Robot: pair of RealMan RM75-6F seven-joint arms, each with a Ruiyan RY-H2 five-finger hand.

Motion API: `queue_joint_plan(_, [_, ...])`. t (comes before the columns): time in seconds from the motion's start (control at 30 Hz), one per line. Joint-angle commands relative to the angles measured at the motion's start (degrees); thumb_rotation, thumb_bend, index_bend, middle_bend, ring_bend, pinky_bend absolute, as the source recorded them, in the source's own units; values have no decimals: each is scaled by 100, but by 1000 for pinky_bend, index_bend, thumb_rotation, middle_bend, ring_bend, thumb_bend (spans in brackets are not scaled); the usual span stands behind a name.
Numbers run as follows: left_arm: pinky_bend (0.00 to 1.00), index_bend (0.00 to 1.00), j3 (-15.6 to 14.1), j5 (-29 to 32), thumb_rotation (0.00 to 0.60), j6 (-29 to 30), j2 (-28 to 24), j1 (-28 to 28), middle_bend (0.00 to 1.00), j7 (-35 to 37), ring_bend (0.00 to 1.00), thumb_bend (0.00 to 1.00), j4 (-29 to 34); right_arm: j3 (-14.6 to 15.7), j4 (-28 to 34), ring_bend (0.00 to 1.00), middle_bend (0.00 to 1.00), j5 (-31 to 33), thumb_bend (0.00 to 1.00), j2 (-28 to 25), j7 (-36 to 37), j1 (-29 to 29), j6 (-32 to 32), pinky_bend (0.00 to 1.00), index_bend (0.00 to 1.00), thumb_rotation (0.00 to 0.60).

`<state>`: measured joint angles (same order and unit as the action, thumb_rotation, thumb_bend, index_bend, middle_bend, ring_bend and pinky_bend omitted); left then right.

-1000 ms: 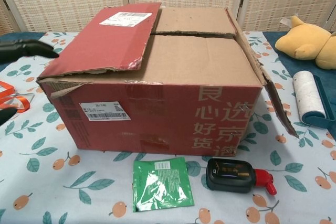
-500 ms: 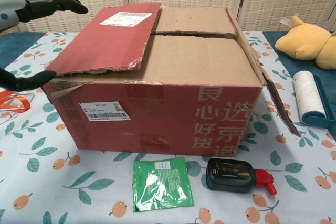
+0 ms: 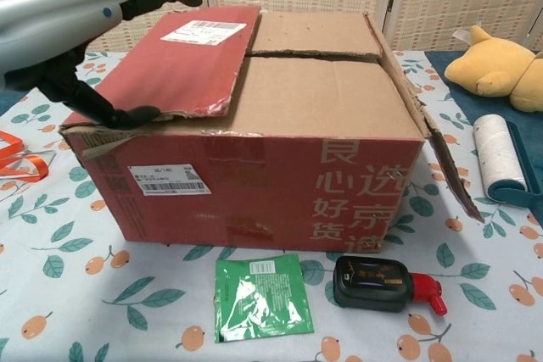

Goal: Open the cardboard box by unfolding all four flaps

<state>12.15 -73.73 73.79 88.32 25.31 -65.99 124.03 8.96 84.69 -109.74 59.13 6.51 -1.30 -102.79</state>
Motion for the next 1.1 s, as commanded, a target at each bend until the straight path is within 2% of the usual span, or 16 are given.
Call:
queue_joint_plan(0.03, [9,0,-12,106,600,111,109,104,0,-170,0,354,-48,29,-3,0,0,-57,509,-19,25,-2,28,0,0,600])
queue_joint_plan(0.6, [11,0,-291,210,600,489,262,344,0,-421,0,351,45,-48,-67,0,0,-33,509,17,19,-132,-30,0,0,600])
queue_joint_plan(1.1, [11,0,-285,265,600,472,618,693,0,-408,0,350,-423,-68,-105,0,0,-6,509,-13,144,-198,-53,0,0,600])
